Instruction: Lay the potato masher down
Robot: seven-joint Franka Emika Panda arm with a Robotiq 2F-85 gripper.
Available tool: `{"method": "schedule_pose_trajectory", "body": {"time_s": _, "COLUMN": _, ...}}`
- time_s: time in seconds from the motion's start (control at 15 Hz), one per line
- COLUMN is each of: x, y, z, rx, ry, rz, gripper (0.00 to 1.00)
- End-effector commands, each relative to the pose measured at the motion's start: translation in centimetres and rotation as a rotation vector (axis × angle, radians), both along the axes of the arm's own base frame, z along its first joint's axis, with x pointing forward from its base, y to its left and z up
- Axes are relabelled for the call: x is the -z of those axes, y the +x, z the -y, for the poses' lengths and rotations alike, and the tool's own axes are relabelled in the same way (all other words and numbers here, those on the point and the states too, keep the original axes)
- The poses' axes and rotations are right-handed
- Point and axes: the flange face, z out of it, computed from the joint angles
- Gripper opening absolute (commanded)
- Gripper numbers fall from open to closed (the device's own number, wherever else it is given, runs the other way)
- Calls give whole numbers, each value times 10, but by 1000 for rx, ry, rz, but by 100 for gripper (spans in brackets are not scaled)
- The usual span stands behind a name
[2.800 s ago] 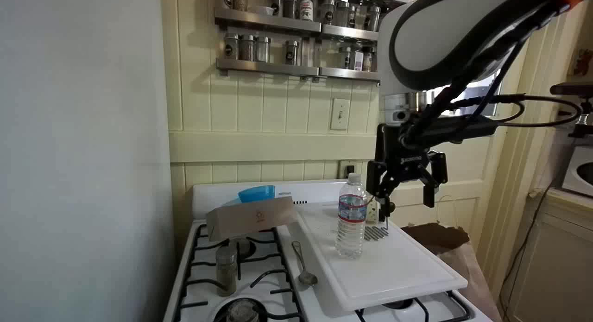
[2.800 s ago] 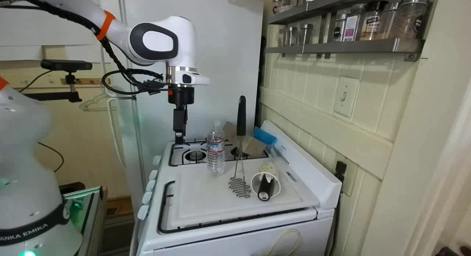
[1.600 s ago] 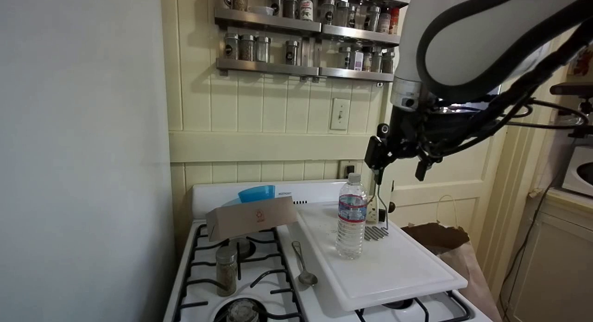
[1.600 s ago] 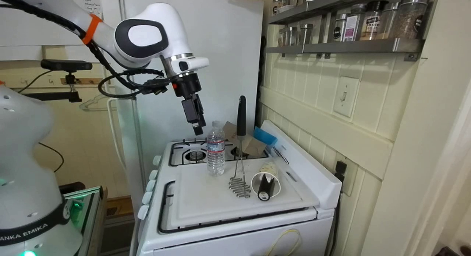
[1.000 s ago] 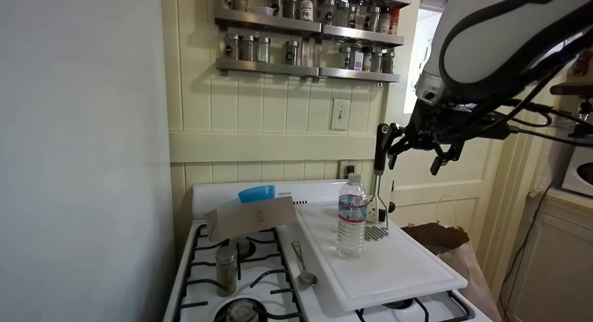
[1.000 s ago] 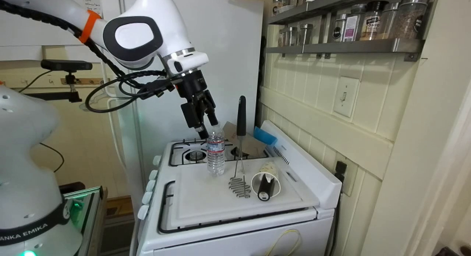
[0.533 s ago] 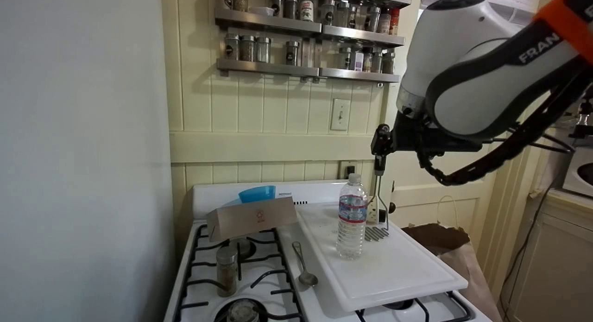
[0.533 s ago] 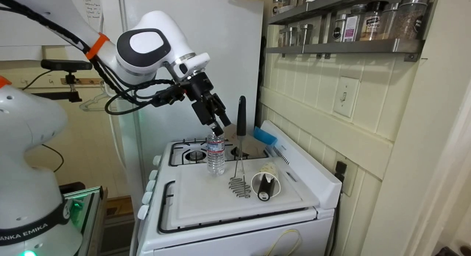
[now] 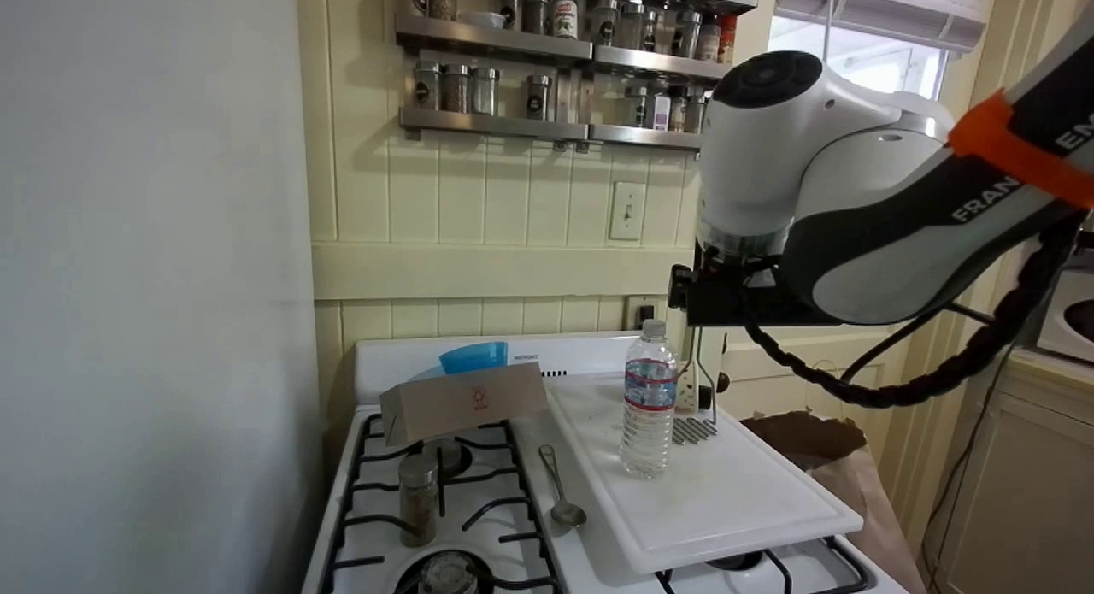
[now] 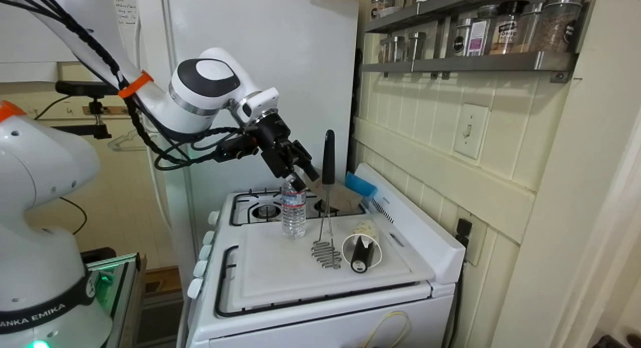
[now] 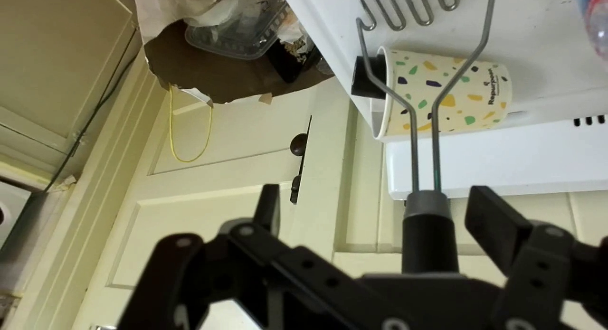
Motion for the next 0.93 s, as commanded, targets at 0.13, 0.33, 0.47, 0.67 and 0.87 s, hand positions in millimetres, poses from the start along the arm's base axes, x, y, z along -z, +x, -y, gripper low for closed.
{"method": "schedule_pose_trajectory", "body": {"time_s": 0.13, "x": 7, "y": 6, "z": -8, "rx": -140, "ry": 36, "rz": 30, "gripper": 100}}
{"method": "schedule_pose_trajectory", "body": {"time_s": 0.33, "x": 14, "y": 9, "z": -5, "rx": -200, "ry": 79, "rz": 39, "gripper": 100}}
{"method": "schedule_pose_trajectory", "body": {"time_s": 0.47, "x": 19, "y": 9, "z": 0, "rx": -213, "ry": 97, "rz": 38, "gripper": 100}}
{"method": "schedule_pose_trajectory", "body": {"time_s": 0.67, "x": 25, "y": 8, "z": 8, "rx": -224, "ry": 103, "rz": 31, "gripper": 100}}
{"method": "schedule_pose_trajectory", "body": {"time_s": 0.87, "x": 19, "y": 5, "z": 16, "rx": -229, "ry": 66, "rz": 39, "gripper": 100}}
